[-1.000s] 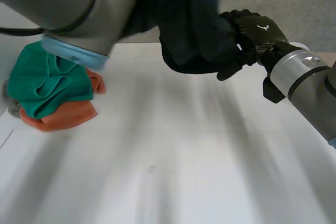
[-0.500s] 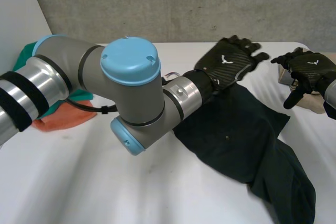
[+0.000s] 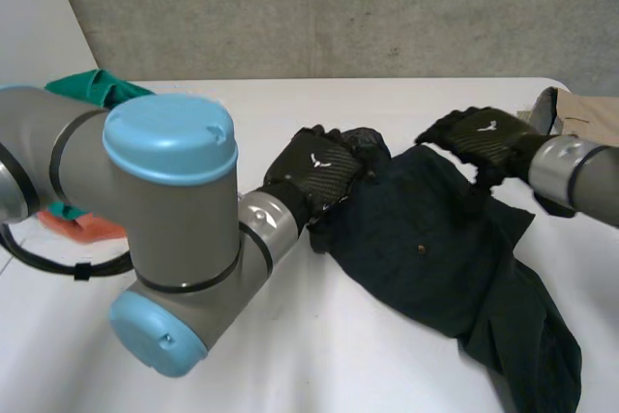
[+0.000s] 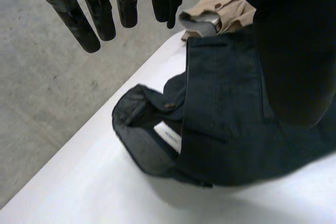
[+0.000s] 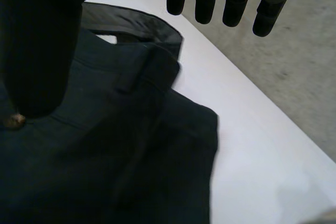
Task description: Fold the laundry.
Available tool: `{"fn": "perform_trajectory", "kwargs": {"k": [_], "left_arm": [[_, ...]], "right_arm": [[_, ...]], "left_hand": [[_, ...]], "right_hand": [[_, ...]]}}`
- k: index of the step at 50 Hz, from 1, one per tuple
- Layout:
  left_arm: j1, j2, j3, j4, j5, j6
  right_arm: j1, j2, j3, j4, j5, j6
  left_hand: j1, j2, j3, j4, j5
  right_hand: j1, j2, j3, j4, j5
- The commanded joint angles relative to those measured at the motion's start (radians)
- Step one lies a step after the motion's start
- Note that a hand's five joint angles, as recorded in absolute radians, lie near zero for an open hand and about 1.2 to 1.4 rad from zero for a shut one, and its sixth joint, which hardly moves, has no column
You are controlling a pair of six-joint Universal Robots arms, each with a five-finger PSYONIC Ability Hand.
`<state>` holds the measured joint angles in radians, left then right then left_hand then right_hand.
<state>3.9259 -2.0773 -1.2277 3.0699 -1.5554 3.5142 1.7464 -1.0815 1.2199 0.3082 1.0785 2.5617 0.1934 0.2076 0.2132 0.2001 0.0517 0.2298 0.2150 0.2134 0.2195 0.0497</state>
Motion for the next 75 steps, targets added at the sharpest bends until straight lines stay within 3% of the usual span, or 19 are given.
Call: {"fn": "perform_trajectory", "kwargs": {"k": [1, 3, 5, 7, 8, 9, 13, 19, 35, 51, 67, 68, 70, 71, 75], "left_arm": [[0.012, 0.068, -0.108, 0.091, -0.06, -0.017], [0.024, 0.091, -0.134, 0.107, -0.067, -0.03], [0.033, 0.106, -0.15, 0.116, -0.068, -0.043], [0.059, 0.126, -0.17, 0.127, -0.069, -0.07], [0.073, 0.129, -0.173, 0.128, -0.069, -0.087], [0.081, 0.129, -0.173, 0.128, -0.066, -0.096], [0.127, 0.118, -0.168, 0.125, -0.063, -0.141], [0.174, 0.069, -0.136, 0.124, -0.051, -0.182], [0.211, -0.155, 0.118, 0.118, 0.052, -0.218], [0.213, -0.241, 0.209, 0.058, 0.069, -0.348], [0.119, -0.3, 0.343, 0.036, 0.02, -0.489], [0.113, -0.3, 0.346, 0.027, 0.02, -0.494], [0.096, -0.3, 0.346, 0.001, 0.023, -0.504], [0.092, -0.297, 0.343, -0.013, 0.029, -0.505], [0.104, -0.264, 0.333, -0.049, 0.038, -0.511]], "right_arm": [[0.099, 0.129, -0.108, -0.055, 0.102, 0.066], [0.123, 0.181, -0.154, -0.051, 0.144, 0.084], [0.146, 0.227, -0.195, -0.043, 0.182, 0.097], [0.165, 0.265, -0.241, -0.04, 0.21, 0.101], [0.179, 0.281, -0.278, -0.035, 0.233, 0.101], [0.194, 0.285, -0.313, -0.025, 0.257, 0.106], [0.229, 0.233, -0.364, 0.025, 0.284, 0.118], [0.303, 0.02, -0.367, 0.019, 0.25, 0.147], [0.4, -0.254, -0.315, 0.029, 0.155, 0.238], [0.404, -0.327, -0.272, 0.045, 0.121, 0.213], [0.397, -0.402, -0.304, 0.045, 0.089, 0.327], [0.393, -0.402, -0.306, 0.043, 0.089, 0.331], [0.381, -0.397, -0.306, 0.04, 0.089, 0.344], [0.368, -0.39, -0.304, 0.038, 0.092, 0.351], [0.318, -0.348, -0.306, 0.028, 0.096, 0.361]], "left_hand": [[-0.019, -0.033, -0.039, -0.026, -0.052], [-0.019, -0.033, -0.039, -0.026, -0.052], [-0.019, -0.033, -0.039, -0.026, -0.052], [-0.019, -0.033, -0.039, -0.026, -0.052], [-0.019, -0.033, -0.039, -0.026, -0.052], [-0.019, -0.033, -0.039, -0.026, -0.052], [-0.019, -0.033, -0.039, -0.026, -0.052], [-0.019, -0.033, -0.039, -0.026, -0.052], [-0.019, -0.033, -0.039, -0.026, -0.052], [-0.019, -0.033, -0.039, -0.026, -0.052], [-0.019, -0.033, -0.039, -0.026, -0.052], [0.101, 0.087, 0.081, 0.094, 0.068], [0.684, 0.67, 0.664, 0.677, 0.651], [1.175, 1.161, 1.155, 1.168, 1.142], [1.203, 1.189, 1.183, 1.196, 1.17]], "right_hand": [[-0.055, -0.04, -0.039, -0.045, -0.05], [0.018, 0.032, 0.034, 0.028, 0.023], [0.284, 0.299, 0.301, 0.295, 0.29], [0.75, 0.765, 0.767, 0.761, 0.756], [1.139, 1.153, 1.155, 1.149, 1.144], [1.166, 1.181, 1.183, 1.177, 1.172], [1.166, 1.181, 1.183, 1.177, 1.172], [1.166, 1.181, 1.183, 1.177, 1.172], [1.166, 1.181, 1.183, 1.177, 1.172], [1.166, 1.181, 1.183, 1.177, 1.172], [1.166, 1.181, 1.183, 1.177, 1.172], [1.166, 1.181, 1.183, 1.177, 1.172], [1.166, 1.181, 1.183, 1.177, 1.172], [1.166, 1.181, 1.183, 1.177, 1.172], [1.166, 1.181, 1.183, 1.177, 1.172]]}}
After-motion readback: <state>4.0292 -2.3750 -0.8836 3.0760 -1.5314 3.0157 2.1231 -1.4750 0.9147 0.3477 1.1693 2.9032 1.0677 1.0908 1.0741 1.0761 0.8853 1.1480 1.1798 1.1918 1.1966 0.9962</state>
